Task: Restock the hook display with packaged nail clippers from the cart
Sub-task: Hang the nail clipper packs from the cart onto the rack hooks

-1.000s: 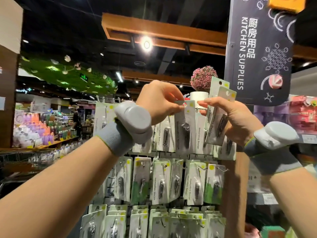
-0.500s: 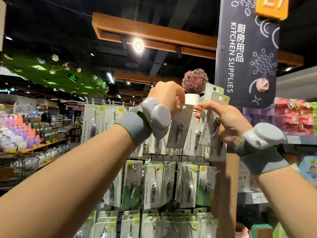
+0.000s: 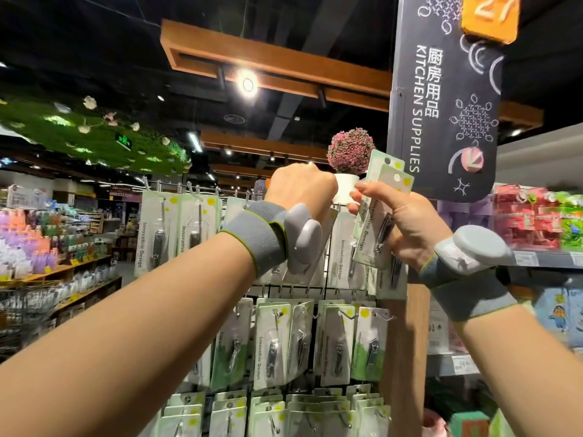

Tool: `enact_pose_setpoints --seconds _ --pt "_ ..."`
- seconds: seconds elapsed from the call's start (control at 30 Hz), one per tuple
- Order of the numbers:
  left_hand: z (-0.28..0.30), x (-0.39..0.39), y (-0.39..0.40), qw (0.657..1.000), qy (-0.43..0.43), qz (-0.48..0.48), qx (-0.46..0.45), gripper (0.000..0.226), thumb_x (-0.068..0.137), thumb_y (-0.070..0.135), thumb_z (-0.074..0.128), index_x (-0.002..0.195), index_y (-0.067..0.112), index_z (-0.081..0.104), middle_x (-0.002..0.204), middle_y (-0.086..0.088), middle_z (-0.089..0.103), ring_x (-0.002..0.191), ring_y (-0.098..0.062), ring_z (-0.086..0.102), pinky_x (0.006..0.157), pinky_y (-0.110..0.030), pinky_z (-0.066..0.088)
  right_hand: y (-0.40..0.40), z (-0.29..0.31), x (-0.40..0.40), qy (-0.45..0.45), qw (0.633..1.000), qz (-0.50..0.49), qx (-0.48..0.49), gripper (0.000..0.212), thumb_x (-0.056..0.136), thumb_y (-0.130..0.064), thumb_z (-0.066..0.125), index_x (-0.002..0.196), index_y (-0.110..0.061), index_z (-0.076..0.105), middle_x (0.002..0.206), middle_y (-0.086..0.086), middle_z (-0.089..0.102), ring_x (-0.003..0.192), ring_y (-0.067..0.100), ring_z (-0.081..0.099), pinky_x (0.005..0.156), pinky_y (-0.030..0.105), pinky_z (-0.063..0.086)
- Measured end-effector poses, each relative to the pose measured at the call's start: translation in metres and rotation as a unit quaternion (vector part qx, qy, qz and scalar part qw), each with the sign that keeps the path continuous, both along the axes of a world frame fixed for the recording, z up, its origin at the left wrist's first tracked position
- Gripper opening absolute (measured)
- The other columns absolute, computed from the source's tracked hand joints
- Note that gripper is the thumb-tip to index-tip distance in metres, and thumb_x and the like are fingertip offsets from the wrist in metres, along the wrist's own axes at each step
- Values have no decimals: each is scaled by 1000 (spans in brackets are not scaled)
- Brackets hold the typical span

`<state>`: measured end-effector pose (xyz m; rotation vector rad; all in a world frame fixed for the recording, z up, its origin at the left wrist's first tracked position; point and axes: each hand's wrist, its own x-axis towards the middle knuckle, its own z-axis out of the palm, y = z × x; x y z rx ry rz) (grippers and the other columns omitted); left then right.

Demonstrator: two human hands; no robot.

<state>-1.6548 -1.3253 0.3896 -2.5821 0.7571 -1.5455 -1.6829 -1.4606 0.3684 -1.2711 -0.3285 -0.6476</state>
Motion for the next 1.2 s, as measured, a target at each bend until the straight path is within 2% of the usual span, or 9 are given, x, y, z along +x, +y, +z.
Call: enact_pose_setpoints --seconds 0.13,0.23,0.37,0.5,0.63,0.87,0.97,1.1,1.2 --pt "1 1 -1 1000 11 1 11 21 88 8 49 99 14 65 99 -7 63 90 -30 55 68 -32 37 2 -2 -1 -2 1000 6 -7 8 79 -6 69 86 -2 67 75 10 68 57 15 65 56 24 56" --pt "7 1 3 990 75 -95 -73 27 87 8 55 109 19 64 115 -5 62 103 -29 58 82 -32 46 1 -2 -4 -10 1000 20 -16 8 80 -6 68 86 -1 67 75 12 67 57 17 64 59 25 57" --pt "11 -6 5 906 130 -307 -262 15 87 26 63 99 17 69 97 -1 70 89 -17 65 82 -35 55 3 -1 -7 17 999 25 -38 22 79 -13 71 97 -2 67 82 14 71 65 22 67 59 29 58" --pt "4 -15 1 835 298 -398 -237 42 78 37 73 108 12 57 96 -6 66 84 -22 68 70 -34 59 6 1 -10 33 997 68 -29 25 85 -27 65 103 -9 68 87 14 72 68 23 70 51 32 55" --pt "-4 -13 -2 879 270 -349 -179 72 62 44 82 120 18 47 90 10 57 89 -13 62 82 -32 54 4 7 -8 79 993 86 -17 48 85 -44 63 117 -8 64 99 11 72 86 26 71 64 35 57" --pt "-3 -13 -2 839 313 -383 -224 69 66 27 83 125 8 52 107 -5 65 89 -18 66 77 -38 58 -9 8 -13 79 979 186 6 66 94 -58 34 134 -9 50 115 18 64 97 28 66 72 39 58" --pt "-6 -13 -2 829 328 -393 -224 61 69 25 81 122 8 57 112 -4 64 91 -18 66 78 -38 58 -11 6 -13 74 976 202 11 61 99 -52 26 136 -8 48 119 20 64 100 30 67 72 40 59" --pt "-7 -14 -9 832 312 -393 -238 61 66 28 83 118 11 58 111 -3 64 95 -19 64 82 -40 56 -8 4 -11 55 988 145 13 48 101 -38 34 130 -5 53 100 16 72 84 26 71 63 37 59" --pt "-7 -16 -11 828 302 -396 -257 55 65 28 84 111 14 58 107 -2 64 95 -18 63 83 -42 55 -6 5 -10 43 993 111 -1 43 100 -37 38 131 -9 51 105 16 71 90 27 70 71 41 59"
